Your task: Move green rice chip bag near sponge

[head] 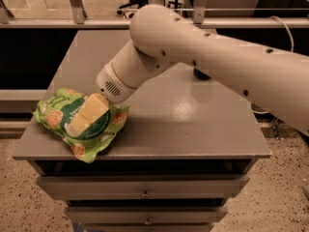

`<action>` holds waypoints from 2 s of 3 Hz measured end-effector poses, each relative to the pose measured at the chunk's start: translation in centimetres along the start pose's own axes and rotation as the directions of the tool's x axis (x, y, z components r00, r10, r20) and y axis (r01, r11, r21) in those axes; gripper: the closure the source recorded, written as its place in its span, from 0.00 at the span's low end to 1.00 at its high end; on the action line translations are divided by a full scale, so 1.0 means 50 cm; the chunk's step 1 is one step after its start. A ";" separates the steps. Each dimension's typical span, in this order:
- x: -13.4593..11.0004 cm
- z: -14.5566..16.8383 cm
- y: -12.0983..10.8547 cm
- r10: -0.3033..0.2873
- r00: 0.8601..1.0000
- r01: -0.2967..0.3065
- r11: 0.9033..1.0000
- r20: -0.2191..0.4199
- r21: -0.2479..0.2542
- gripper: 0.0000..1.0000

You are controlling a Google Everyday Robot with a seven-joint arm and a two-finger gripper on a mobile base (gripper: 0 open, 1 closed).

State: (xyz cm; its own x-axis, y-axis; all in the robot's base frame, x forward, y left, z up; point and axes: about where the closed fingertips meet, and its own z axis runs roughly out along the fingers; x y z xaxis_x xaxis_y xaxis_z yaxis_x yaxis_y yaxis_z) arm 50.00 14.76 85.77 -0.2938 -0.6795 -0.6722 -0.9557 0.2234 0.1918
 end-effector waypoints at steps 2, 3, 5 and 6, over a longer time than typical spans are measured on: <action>-0.025 0.036 0.009 0.012 0.999 -0.012 1.000 0.038 -0.011 0.49; -0.029 0.026 0.000 0.017 0.999 -0.017 1.000 0.047 0.010 0.72; -0.042 -0.052 -0.053 0.016 0.998 -0.024 0.993 0.067 0.111 1.00; -0.063 -0.195 -0.125 0.008 0.994 -0.036 0.966 0.112 0.255 1.00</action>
Offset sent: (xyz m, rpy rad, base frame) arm 0.0068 0.0241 -0.0029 0.0556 0.0017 -0.0313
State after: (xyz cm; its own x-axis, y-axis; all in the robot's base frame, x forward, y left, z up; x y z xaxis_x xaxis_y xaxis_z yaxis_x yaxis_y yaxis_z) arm 56.71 8.70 93.65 -0.2970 -0.5953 -0.7466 -0.9076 0.4189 0.0270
